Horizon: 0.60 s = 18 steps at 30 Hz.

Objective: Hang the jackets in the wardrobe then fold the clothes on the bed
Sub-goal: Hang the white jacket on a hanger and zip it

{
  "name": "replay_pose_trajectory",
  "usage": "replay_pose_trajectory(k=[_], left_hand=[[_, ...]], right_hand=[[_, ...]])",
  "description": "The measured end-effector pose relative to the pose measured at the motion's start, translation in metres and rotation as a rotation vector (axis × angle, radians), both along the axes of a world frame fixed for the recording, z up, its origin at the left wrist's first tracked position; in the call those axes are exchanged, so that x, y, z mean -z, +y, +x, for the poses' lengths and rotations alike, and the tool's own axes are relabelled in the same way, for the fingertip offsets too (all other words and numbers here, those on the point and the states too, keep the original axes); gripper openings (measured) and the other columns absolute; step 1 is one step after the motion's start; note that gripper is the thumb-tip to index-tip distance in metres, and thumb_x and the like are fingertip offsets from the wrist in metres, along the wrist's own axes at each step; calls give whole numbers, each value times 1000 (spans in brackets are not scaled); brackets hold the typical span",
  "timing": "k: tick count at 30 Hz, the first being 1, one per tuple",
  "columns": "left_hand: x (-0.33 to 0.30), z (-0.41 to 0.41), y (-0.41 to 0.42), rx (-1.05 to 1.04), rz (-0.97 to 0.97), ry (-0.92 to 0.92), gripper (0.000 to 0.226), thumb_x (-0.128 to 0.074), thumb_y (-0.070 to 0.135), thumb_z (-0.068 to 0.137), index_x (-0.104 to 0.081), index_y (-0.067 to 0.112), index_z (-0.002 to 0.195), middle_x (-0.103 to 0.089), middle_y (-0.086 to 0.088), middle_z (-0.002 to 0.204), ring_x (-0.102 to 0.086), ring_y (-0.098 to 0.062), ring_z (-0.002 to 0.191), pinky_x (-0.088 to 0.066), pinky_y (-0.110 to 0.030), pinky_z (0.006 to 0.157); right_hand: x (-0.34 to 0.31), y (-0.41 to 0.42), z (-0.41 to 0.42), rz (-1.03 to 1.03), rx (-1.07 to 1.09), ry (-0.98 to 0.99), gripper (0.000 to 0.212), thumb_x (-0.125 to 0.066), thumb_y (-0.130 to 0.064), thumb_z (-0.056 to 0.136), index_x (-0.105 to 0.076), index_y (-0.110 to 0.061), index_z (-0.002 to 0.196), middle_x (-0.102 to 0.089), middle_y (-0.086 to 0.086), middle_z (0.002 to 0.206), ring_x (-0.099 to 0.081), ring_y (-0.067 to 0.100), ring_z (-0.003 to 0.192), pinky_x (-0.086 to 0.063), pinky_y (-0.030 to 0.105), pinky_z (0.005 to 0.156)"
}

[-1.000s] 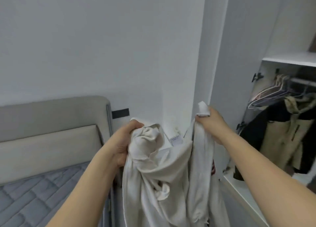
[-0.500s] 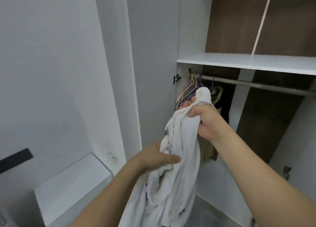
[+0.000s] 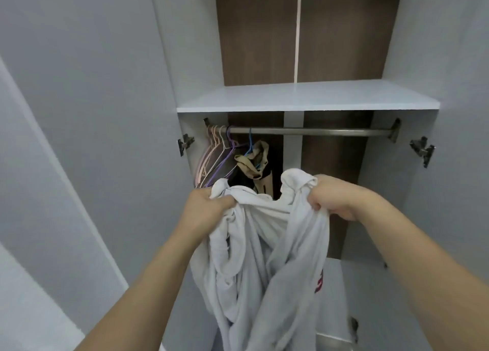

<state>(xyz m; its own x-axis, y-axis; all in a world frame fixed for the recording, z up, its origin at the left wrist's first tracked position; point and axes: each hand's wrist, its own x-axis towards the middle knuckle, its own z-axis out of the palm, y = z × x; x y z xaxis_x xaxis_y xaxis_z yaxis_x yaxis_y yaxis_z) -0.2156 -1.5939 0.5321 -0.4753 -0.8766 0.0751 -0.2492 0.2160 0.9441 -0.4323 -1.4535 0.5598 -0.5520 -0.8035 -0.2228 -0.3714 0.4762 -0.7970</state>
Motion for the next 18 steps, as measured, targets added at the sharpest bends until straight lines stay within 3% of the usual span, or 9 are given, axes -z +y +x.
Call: replay_pose_trajectory(k=[2, 4, 6, 8, 9, 13, 15, 18], left_hand=[[1, -27, -17, 54, 70, 77, 29, -73, 14, 74, -59, -10, 80, -59, -11, 71, -56, -20, 65, -43, -31, 64], [4, -54, -33, 110, 155, 129, 25, -75, 14, 74, -63, -7, 77, -61, -15, 76, -60, -21, 65, -46, -29, 60], [6, -82, -48, 163, 245, 161, 24, -76, 20, 76, -67, -2, 77, -65, -18, 74, -63, -21, 66, -47, -26, 56], [10, -113, -63, 165, 318, 172, 31, -75, 32, 80, -68, 2, 81, -67, -15, 74, -63, -21, 66, -47, -25, 55], [13, -129, -70, 151, 342, 175, 31, -74, 36, 81, -67, 5, 81, -66, -11, 73, -62, -20, 64, -47, -23, 53], [29, -192, -84, 192, 407, 162, 26, -73, 33, 81, -66, 8, 76, -68, -7, 72, -65, -21, 68, -50, -28, 62], [33, -220, -86, 251, 427, 145, 24, -71, 32, 81, -67, 10, 73, -70, -4, 67, -67, -16, 60, -50, -22, 53], [33, -251, -96, 319, 425, 118, 22, -70, 33, 81, -71, 11, 76, -72, -3, 66, -68, -11, 55, -46, -18, 43]], right_hand=[[13, -13, -14, 96, 59, 215, 19, -43, 1, 86, -47, -13, 74, -50, 6, 75, -45, 17, 64, -34, 25, 52], [27, -25, -25, 139, 145, 225, 19, -44, -2, 85, -44, -11, 68, -48, 6, 68, -42, 17, 57, -30, 24, 51], [37, -30, -32, 131, 210, -86, 6, -52, -12, 77, -52, -7, 76, -58, 9, 74, -53, 21, 64, -37, 25, 60], [49, -35, -47, 78, 176, -442, 33, -62, -27, 75, -63, -7, 100, -72, 10, 95, -69, 27, 87, -49, 31, 76], [56, -39, -55, 59, 128, -498, 41, -65, -33, 75, -65, -10, 110, -73, 11, 102, -70, 26, 94, -53, 35, 79], [84, -67, -89, 87, 18, -308, 55, -78, -44, 63, -67, -26, 113, -73, -5, 104, -70, 10, 91, -54, 28, 81], [100, -85, -106, 83, 8, -201, 57, -82, -44, 56, -65, -39, 110, -70, -16, 107, -67, 4, 98, -52, 26, 89], [131, -106, -135, -23, 45, -211, 54, -83, -31, 55, -60, -44, 103, -69, -18, 100, -64, 1, 99, -54, 20, 82]])
